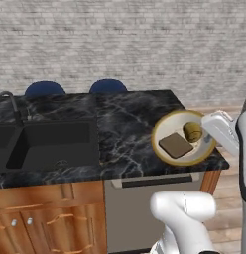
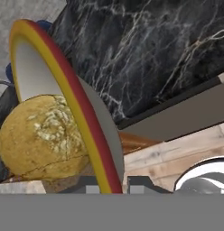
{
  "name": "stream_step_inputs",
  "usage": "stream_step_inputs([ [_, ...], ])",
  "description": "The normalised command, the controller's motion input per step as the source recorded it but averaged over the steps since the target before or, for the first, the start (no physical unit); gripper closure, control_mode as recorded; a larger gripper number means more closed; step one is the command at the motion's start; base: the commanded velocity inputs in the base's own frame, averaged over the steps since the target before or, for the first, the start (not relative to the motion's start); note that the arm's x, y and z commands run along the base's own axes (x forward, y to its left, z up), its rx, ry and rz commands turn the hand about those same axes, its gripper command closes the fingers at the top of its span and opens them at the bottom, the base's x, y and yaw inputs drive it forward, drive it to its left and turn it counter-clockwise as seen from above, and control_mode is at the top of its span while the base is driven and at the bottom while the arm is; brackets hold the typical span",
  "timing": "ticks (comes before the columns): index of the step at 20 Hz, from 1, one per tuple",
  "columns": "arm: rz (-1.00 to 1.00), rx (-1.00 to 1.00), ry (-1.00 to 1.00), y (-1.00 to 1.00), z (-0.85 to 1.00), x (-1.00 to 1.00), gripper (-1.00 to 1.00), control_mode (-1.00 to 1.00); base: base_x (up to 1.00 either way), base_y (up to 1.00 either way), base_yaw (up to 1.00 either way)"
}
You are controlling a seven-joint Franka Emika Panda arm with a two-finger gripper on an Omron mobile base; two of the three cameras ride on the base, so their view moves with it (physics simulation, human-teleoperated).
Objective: Pick up the heated bread from the toaster oven and place it in the bowl. Then move the bread bowl to the dining counter.
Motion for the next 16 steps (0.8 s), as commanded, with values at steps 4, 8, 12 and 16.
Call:
stream_step_inputs([
  [4, 0.01, 0.26, 0.09, -0.22, -0.21, 0.95, 1.0, -1.0, 0.0, 0.0, 0.0],
  [8, -0.11, 0.57, 0.22, -0.15, -0.39, 1.0, 1.0, -1.0, 0.0, 0.0, 0.0],
  [12, -0.14, 0.43, 0.31, 0.0, -0.09, 1.0, 1.0, -1.0, 0.0, 0.0, 0.0],
  [16, -0.03, 0.06, 0.13, 0.0, -0.01, 0.59, 1.0, -1.0, 0.0, 0.0, 0.0],
])
